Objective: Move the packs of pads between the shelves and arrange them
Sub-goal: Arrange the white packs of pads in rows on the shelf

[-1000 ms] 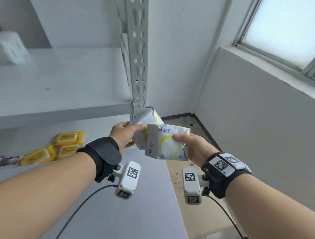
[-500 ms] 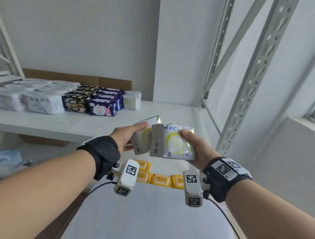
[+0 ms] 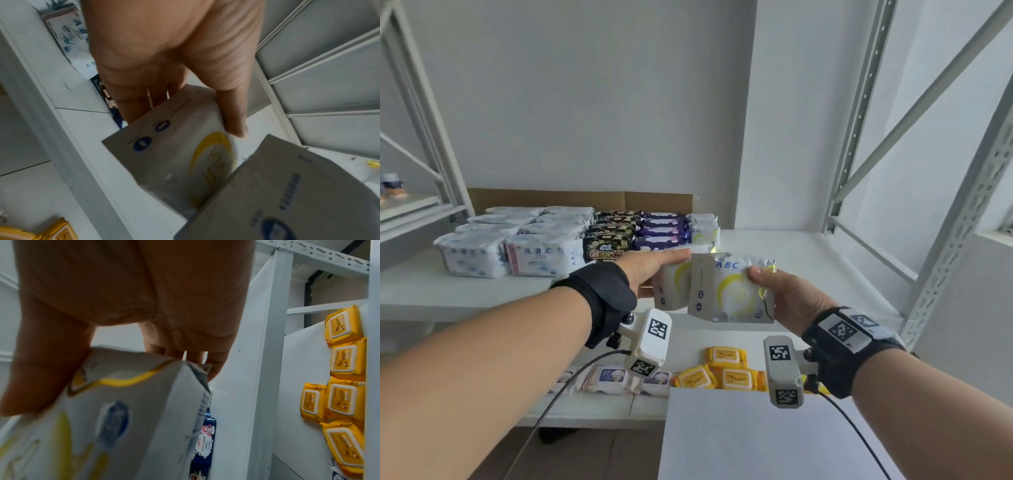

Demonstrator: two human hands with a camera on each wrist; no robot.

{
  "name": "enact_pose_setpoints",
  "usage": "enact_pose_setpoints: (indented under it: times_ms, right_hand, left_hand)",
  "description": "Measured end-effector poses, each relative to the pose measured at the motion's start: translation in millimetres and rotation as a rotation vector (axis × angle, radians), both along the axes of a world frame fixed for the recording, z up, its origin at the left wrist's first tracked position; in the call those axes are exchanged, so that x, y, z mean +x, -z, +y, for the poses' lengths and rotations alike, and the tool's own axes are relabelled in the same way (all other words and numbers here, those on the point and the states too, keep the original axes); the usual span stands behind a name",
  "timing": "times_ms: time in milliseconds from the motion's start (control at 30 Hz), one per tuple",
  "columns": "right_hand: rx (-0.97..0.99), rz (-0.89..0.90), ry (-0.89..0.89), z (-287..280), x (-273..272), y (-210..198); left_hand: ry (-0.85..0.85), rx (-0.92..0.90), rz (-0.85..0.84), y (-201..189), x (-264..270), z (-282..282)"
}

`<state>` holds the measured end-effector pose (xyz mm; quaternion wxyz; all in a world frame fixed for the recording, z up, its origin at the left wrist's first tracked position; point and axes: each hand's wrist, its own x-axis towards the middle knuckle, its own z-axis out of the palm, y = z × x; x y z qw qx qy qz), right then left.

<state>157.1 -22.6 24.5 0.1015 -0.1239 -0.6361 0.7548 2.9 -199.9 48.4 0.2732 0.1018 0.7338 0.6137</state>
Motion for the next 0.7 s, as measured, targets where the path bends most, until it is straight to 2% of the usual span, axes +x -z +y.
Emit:
enact_pose_setpoints:
  times_ms: [167, 333, 533, 700]
  right_hand:
    - [0.096, -0.012, 0.062, 0, -15, -7]
    - [0.187, -0.032, 0.032, 19, -39, -19]
    - [0.202, -0.078, 0.002, 34, -76, -24]
    - [0.195, -0.072, 0.219, 41, -128, -15]
  left_hand:
    - [0.015, -0.043, 0.067, -6, -25, 4]
    - [0.005, -0.056, 0.128, -11, -55, 16]
    - [0.058, -0.016, 0.196, -15, -110, 34]
    - [0.212, 0.051, 0.216, -19, -174, 61]
